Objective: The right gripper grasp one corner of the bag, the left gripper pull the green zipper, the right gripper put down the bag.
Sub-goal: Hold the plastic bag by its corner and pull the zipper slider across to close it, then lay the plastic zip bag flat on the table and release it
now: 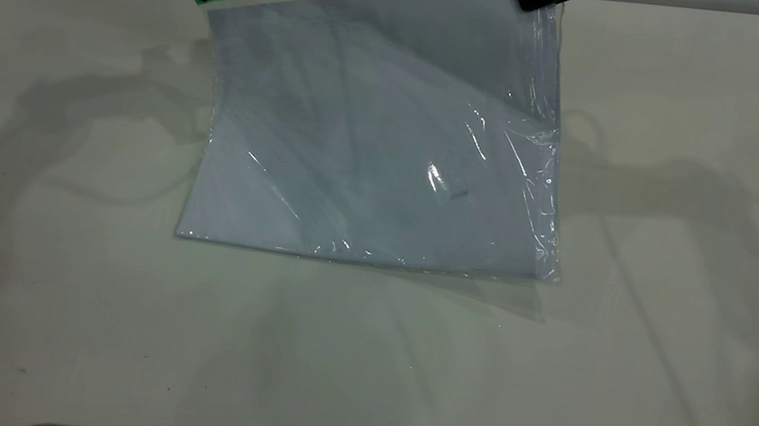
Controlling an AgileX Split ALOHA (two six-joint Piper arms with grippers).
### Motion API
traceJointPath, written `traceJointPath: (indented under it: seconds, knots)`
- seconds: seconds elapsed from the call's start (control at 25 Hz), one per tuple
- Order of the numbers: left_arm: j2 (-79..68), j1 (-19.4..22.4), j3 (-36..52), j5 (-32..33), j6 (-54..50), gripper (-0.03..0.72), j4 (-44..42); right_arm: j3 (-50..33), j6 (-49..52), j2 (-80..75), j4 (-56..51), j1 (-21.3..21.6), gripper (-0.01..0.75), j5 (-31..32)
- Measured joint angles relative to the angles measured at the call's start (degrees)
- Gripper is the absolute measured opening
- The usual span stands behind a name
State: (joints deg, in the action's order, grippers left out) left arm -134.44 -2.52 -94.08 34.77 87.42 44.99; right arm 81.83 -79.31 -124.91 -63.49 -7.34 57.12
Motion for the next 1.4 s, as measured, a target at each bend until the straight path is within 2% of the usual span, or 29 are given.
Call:
traceJointPath:
  seconds: [0.12, 0.32, 0.4, 0.52, 0.76, 0.88, 1.0, 1.08, 1.2, 1.28, 1.4]
  knots:
    - [0.0, 0.0, 0.0, -0.4, 0.0, 0.193, 1.8, 0.0, 0.1, 0.0, 1.0, 0.1, 0.033, -1.0]
    - [1.1, -0.8, 0.0, 1.6, -0.1, 0.388, 6.7, 0.0, 0.1, 0.0, 1.3, 0.1, 0.033, -5.7]
    - [2.5, -1.4, 0.0, 3.2, -0.2, 0.443, 7.9, 0.0, 0.1, -0.3, 1.3, 0.1, 0.033, -7.0]
    - [5.4, -2.1, 0.0, 5.9, -1.4, 0.469, 9.2, 0.0, 0.2, -2.1, 0.0, 0.1, 0.034, -7.8]
    - [12.0, -2.4, 0.0, 11.3, -6.8, 0.472, 11.2, 0.0, -1.7, -7.4, -7.4, 0.1, 0.052, -10.8]
    - [14.5, -2.4, 0.0, 13.7, -8.7, 0.472, 11.3, 0.0, -3.3, -8.1, -8.5, 0.1, 0.119, -13.2]
    - [16.8, -2.4, 0.0, 14.5, -10.3, 0.472, 11.3, 0.0, -3.7, -7.6, -6.7, 0.1, 0.28, -15.3]
    - [18.4, -2.4, 0.0, 14.6, -10.6, 0.472, 11.2, 0.0, -3.6, -6.6, -4.1, 0.1, 0.413, -15.8]
    - [22.1, -2.4, 0.0, 15.2, -11.1, 0.472, 11.1, 0.0, -1.5, -3.0, 0.4, 0.1, 0.545, -15.8]
    - [25.2, -2.4, 0.0, 15.5, -12.2, 0.472, 10.7, 0.0, 1.4, 1.3, 3.6, 0.1, 0.57, -15.4]
    - [30.9, -2.4, 0.0, 16.1, -15.6, 0.472, 9.4, 0.0, 7.2, 9.0, 7.7, 0.1, 0.555, -12.6]
